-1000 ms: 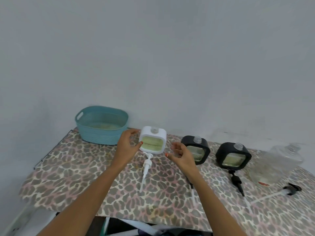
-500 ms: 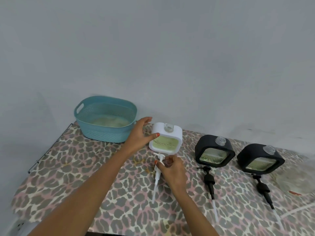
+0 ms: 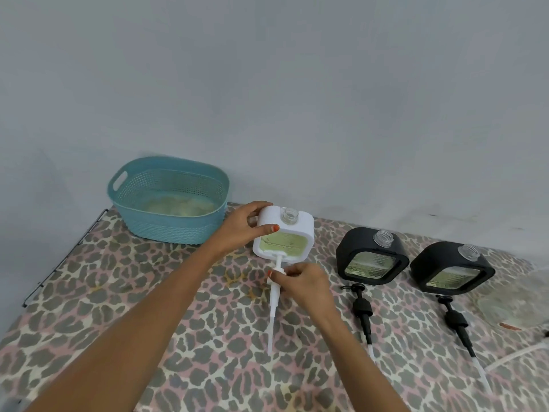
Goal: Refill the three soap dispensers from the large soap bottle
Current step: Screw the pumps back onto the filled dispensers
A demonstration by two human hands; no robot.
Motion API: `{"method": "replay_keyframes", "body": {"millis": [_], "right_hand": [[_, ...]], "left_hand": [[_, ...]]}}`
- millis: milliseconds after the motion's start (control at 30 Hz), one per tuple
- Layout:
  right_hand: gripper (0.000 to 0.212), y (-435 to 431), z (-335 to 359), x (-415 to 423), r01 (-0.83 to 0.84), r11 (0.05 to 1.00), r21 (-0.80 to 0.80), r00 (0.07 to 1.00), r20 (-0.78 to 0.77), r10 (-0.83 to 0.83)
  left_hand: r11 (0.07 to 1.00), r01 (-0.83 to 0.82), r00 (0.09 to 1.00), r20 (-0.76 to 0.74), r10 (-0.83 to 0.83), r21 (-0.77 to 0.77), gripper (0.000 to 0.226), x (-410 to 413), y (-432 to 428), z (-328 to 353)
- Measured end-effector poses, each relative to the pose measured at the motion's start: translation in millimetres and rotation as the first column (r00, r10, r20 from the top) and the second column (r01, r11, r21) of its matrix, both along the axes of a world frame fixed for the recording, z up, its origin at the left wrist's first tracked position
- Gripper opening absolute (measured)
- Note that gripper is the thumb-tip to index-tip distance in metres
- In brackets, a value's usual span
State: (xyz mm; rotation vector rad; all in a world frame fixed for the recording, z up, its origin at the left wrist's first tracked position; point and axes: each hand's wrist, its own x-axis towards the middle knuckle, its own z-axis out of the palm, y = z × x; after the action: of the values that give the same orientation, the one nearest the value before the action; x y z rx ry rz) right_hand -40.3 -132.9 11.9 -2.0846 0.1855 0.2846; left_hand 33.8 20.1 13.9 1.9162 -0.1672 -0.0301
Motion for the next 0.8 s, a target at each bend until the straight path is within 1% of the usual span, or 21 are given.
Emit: {"method": "replay_keyframes", "body": {"millis": [67, 133, 200, 333, 400, 500, 600, 700, 800], "right_hand": [[0.029, -6.6, 22.6, 5.2, -0.006, 1.000, 0.024, 0.998, 0.065, 0.005], [0.034, -12.9, 47.8, 13.3, -0.012, 0.998, 0.067, 0.990, 0.144, 0.002], [0.035, -18.2, 73.5, 22.7, 0.007, 0.994, 0.113, 0.968, 0.247, -0.035], [0.033, -21.0, 113.2, 43.4, 0.078, 0.972, 0.220, 0.861, 0.476, -0.176], [0.026, -19.4, 121.9, 55.1, 0.100, 0.959, 0.264, 0.798, 0.555, -0.236], [0.022, -14.0, 122.0, 68.3, 0.102, 0.956, 0.275, 0.745, 0.615, -0.257], [0.026, -7.8, 113.6, 75.3, 0.087, 0.966, 0.243, 0.722, 0.653, -0.229], [0.024, -6.3, 105.5, 80.1, 0.074, 0.971, 0.228, 0.721, 0.661, -0.211], [0.023, -7.5, 95.2, 80.9, 0.051, 0.977, 0.208, 0.740, 0.649, -0.176]], "left_hand": [[1.000, -0.002, 1.000, 0.000, 0.002, -0.002, 0.049, 0.7, 0.5, -0.8], [1.000, 0.001, 1.000, -0.002, -0.001, -0.004, 0.049, 2.1, 1.3, -2.0], [1.000, 0.004, 1.000, -0.019, -0.004, -0.017, 0.051, 2.6, 1.8, -3.2], [1.000, 0.002, 0.999, -0.044, -0.003, -0.019, 0.054, 3.2, 2.6, -4.5], [1.000, 0.001, 0.999, -0.050, -0.002, -0.028, 0.054, 3.7, 3.0, -5.6], [0.999, 0.002, 0.999, -0.049, -0.005, -0.047, 0.053, 4.3, 2.9, -7.7], [0.998, -0.002, 0.998, -0.056, -0.002, -0.058, 0.055, 5.1, 3.9, -9.0], [0.998, 0.003, 0.998, -0.067, -0.007, -0.058, 0.056, 6.1, 5.1, -10.0], [0.998, 0.010, 0.998, -0.067, -0.014, -0.059, 0.055, 5.7, 5.0, -9.8]]}}
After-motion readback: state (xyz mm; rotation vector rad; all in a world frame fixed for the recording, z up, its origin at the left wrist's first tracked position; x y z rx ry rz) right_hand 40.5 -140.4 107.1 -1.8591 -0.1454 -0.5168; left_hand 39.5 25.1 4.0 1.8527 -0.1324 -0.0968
